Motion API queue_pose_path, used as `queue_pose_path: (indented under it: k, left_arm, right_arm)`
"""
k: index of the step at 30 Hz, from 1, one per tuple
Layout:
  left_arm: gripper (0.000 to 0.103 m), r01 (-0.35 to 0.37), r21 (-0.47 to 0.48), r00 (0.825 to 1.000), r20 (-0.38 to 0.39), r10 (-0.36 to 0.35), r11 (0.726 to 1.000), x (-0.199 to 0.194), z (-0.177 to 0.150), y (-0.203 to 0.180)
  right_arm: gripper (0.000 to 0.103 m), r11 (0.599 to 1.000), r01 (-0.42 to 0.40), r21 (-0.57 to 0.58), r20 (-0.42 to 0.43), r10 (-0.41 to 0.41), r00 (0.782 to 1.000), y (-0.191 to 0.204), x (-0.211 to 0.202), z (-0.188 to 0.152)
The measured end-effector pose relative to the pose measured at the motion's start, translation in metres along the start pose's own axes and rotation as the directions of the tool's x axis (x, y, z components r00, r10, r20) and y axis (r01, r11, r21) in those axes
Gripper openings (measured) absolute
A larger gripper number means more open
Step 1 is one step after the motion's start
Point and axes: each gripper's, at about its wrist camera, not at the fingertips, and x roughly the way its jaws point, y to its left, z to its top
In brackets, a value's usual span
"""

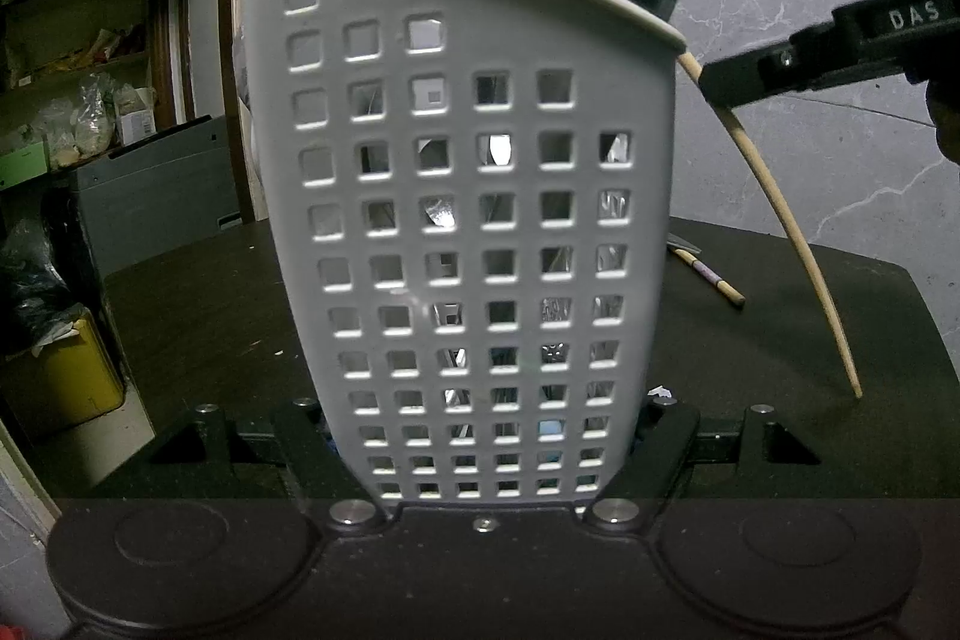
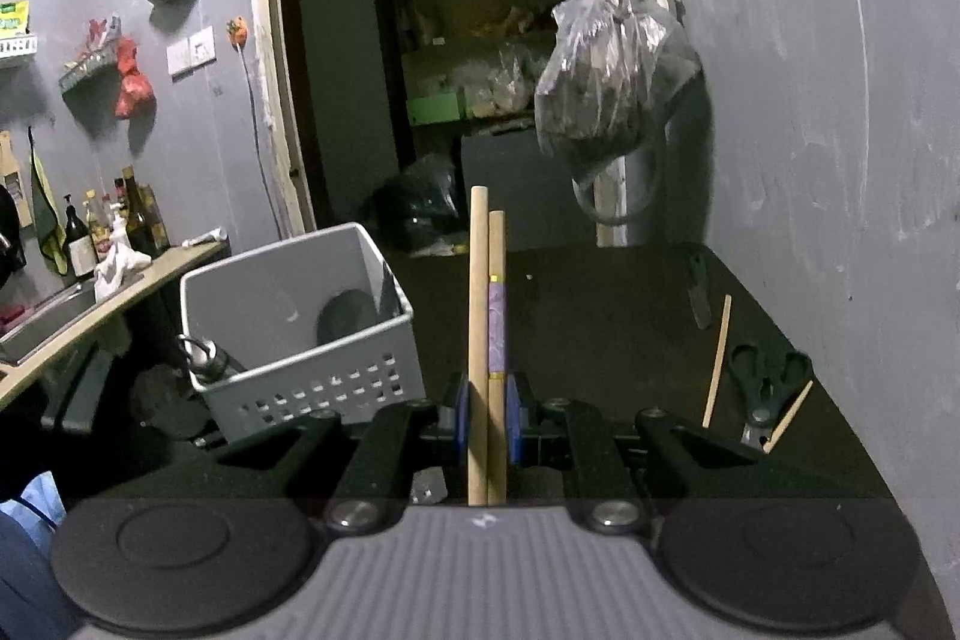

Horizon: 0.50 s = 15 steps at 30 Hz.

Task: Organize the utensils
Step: 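Raise the chopsticks with the right tool up above the caddy rim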

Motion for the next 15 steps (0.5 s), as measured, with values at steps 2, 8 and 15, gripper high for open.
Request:
queue_pose_path:
  k: [2, 8, 15]
  left_arm:
    - [0.076, 0.000, 0.000, 1.000, 0.000, 0.000, 1.000, 0.000, 0.000, 0.000]
    - [0.076, 0.000, 0.000, 1.000, 0.000, 0.000, 1.000, -0.001, 0.000, 0.000]
    - [0.076, -0.010, 0.004, 1.000, -0.003, 0.010, 1.000, -0.001, 0.001, -0.001]
  right_arm:
    - [0.014, 1.000, -0.005, -0.003, 0.017, 0.005, 1.000, 0.001, -0.002, 0.002]
    - [0.014, 1.000, -0.012, -0.028, 0.090, 0.014, 0.996, 0.009, -0.010, 0.013]
    - [0.014, 0.995, -0.004, -0.104, 0.192, 0.024, 0.981, 0.022, -0.022, 0.037]
